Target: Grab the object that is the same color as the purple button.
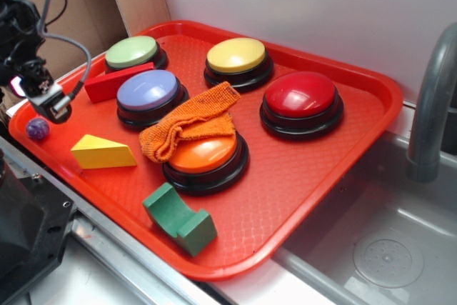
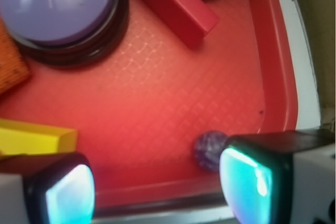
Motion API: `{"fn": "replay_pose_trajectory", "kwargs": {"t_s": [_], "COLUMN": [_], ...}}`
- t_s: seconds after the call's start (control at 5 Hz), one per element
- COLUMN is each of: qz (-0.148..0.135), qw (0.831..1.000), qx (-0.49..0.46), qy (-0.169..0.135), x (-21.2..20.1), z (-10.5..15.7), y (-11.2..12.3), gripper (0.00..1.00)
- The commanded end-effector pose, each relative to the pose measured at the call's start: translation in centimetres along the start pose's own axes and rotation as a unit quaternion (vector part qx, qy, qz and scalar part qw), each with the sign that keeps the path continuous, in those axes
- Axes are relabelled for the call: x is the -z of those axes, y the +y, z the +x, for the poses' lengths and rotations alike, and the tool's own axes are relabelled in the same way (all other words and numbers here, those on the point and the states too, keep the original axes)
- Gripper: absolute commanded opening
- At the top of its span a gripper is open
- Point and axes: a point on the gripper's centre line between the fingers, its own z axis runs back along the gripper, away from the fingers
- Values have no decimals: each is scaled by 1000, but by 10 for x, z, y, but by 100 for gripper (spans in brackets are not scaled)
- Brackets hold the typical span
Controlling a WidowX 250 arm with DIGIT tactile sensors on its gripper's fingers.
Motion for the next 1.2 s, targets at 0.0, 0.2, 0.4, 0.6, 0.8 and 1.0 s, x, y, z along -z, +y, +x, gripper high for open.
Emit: {"fn": "replay_pose_trajectory", "kwargs": {"t_s": [0.0,0.2,0.4,0.6,0.8,1.0], "qz": [21,29,50,90,77,67], "qw": [1000,999,998,994,995,995], "qx": [6,4,-7,-23,-24,-34], "qy": [14,31,42,52,61,68], "x": [22,32,41,47,46,45], "z": [-4,-7,-12,-13,-12,-11], "y": [25,29,34,34,35,36], "gripper": [100,100,100,25,0,0]}}
